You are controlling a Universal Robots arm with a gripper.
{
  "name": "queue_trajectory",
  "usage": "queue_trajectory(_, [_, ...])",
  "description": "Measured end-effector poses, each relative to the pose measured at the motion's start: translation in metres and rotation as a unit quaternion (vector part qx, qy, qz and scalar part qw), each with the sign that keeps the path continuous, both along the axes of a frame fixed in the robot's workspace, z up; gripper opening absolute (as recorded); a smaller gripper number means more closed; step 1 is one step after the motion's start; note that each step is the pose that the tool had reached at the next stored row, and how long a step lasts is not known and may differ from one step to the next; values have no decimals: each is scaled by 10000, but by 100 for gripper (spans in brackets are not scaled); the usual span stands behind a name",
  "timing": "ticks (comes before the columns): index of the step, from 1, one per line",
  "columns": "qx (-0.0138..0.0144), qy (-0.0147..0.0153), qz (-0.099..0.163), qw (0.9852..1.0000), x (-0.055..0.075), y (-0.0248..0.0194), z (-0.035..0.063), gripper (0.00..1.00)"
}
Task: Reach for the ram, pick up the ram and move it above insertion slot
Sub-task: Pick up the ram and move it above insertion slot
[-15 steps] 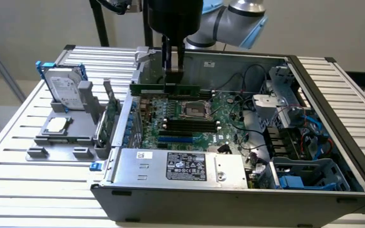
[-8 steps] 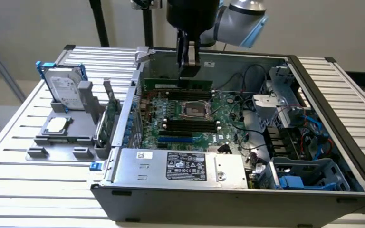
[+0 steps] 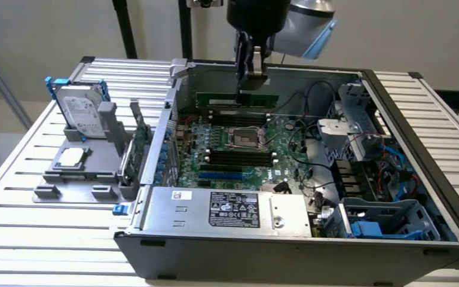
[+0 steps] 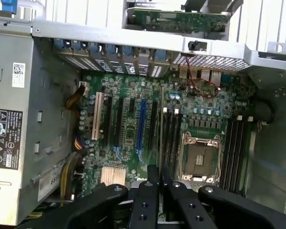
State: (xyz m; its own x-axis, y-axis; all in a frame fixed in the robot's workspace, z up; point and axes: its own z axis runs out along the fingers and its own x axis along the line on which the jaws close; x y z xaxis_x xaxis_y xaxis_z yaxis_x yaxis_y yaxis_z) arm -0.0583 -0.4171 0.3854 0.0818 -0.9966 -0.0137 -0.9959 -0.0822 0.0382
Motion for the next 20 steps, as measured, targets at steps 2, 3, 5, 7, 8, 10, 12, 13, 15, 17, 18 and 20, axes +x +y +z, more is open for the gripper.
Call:
queue_trajectory(2, [0,0,-4,10000,47,25,-6,14])
queue_trajectory(3, [1,0,-8,10000,67,37,-9,14])
queue_trajectory(5, [1,0,-19,10000,104,57,-14,14])
queue_trajectory(7, [1,0,-34,10000,128,77,-18,14])
queue_trajectory(8, [1,0,-48,10000,139,84,-20,14])
queue_trajectory(10, [0,0,-90,10000,160,91,-22,14])
queue_trajectory(12, [1,0,-127,9999,178,100,-24,14])
queue_trajectory(13, [0,0,-142,9999,185,104,-24,14])
queue_trajectory(15, [1,0,-173,9998,194,112,-25,14])
queue_trajectory(17, [1,0,-197,9998,195,116,-25,14])
queue_trajectory(18, [1,0,-211,9998,196,118,-25,14])
queue_trajectory(20, [0,0,-247,9997,197,120,-24,14])
